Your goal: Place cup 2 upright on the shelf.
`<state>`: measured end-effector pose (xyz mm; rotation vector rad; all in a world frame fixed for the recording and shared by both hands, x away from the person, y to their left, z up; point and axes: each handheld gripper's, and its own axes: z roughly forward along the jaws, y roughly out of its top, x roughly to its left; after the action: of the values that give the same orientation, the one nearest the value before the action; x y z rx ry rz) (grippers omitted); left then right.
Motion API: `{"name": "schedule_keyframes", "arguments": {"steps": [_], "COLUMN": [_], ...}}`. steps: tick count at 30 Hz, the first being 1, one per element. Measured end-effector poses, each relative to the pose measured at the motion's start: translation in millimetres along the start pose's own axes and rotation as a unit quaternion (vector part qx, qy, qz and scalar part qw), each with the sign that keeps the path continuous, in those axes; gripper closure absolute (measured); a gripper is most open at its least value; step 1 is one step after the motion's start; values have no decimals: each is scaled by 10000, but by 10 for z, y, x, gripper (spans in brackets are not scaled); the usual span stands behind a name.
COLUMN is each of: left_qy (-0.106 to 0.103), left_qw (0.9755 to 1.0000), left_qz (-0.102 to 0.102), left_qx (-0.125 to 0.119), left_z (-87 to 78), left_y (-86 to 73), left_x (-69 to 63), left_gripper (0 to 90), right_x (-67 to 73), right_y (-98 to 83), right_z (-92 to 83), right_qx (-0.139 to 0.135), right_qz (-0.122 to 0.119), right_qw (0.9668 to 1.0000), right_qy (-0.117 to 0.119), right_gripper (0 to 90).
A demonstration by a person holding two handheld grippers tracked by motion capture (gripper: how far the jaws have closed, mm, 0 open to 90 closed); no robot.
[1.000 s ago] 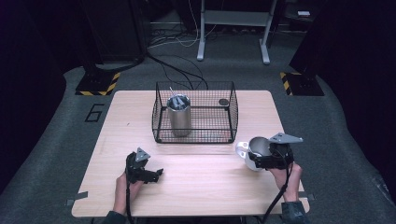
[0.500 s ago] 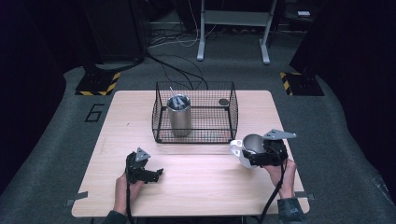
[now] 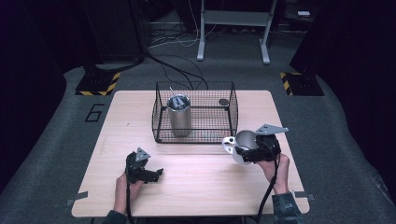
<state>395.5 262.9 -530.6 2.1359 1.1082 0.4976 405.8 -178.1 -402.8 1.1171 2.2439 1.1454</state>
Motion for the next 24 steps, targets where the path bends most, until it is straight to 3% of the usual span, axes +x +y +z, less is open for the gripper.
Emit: {"name": "schedule_keyframes", "arguments": {"steps": [8,24], "left_qy": [-9,2], "left_qw": [10000,10000], "left_qz": [-28,-2], "left_qx": [-4,-2], "left_z": [1,0], "left_y": [-1,0], "left_x": [-4,-1], "left_gripper": [0,0], "right_x": [67,173], "right_y": [90,370], "right_z": [27,47], "right_qx": [63,-73], "right_qz": [-120,-264], "right_qw": [9999,9994], "right_qy": [63,224], "right_gripper": [60,59]}}
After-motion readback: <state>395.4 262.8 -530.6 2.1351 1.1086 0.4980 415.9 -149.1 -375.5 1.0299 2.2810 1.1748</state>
